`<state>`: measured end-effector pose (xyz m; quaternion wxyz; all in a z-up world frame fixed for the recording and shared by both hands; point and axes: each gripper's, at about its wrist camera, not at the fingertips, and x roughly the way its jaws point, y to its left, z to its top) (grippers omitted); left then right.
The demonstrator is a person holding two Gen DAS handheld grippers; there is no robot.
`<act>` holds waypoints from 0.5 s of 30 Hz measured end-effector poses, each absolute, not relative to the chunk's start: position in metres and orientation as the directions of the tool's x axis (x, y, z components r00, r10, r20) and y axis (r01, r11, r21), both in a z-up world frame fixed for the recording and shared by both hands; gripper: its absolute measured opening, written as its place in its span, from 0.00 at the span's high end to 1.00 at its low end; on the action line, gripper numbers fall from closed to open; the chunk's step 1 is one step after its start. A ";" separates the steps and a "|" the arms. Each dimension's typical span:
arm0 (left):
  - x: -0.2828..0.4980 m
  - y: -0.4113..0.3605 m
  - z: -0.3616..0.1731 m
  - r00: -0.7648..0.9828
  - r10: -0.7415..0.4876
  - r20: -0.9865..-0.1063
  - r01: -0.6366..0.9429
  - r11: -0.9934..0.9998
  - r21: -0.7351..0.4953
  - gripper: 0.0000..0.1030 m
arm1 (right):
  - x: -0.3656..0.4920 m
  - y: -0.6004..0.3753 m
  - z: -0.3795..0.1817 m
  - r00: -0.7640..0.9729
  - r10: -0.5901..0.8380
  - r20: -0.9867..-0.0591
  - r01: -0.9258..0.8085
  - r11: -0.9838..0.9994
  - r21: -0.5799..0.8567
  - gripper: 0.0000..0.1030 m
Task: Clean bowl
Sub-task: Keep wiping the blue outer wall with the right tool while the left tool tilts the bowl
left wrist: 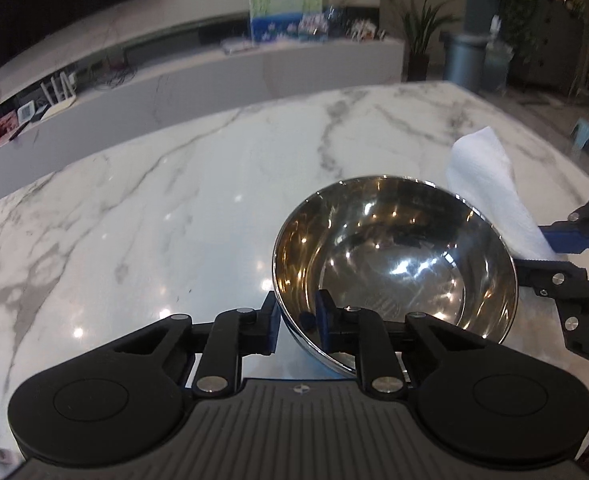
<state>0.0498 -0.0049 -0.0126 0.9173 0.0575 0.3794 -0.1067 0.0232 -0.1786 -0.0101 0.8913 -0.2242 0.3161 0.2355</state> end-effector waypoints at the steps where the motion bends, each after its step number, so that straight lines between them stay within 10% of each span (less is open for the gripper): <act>1: 0.049 -0.004 -0.012 0.695 -0.158 -0.701 0.240 0.971 0.020 0.83 | 0.022 -0.178 -0.011 0.693 0.279 -0.665 -0.566 0.781 -0.262 0.83; 15: 0.047 -0.002 -0.011 0.697 -0.165 -0.698 0.296 0.953 0.070 0.83 | 0.020 -0.166 -0.025 0.660 0.286 -0.694 -0.644 0.691 -0.328 0.83</act>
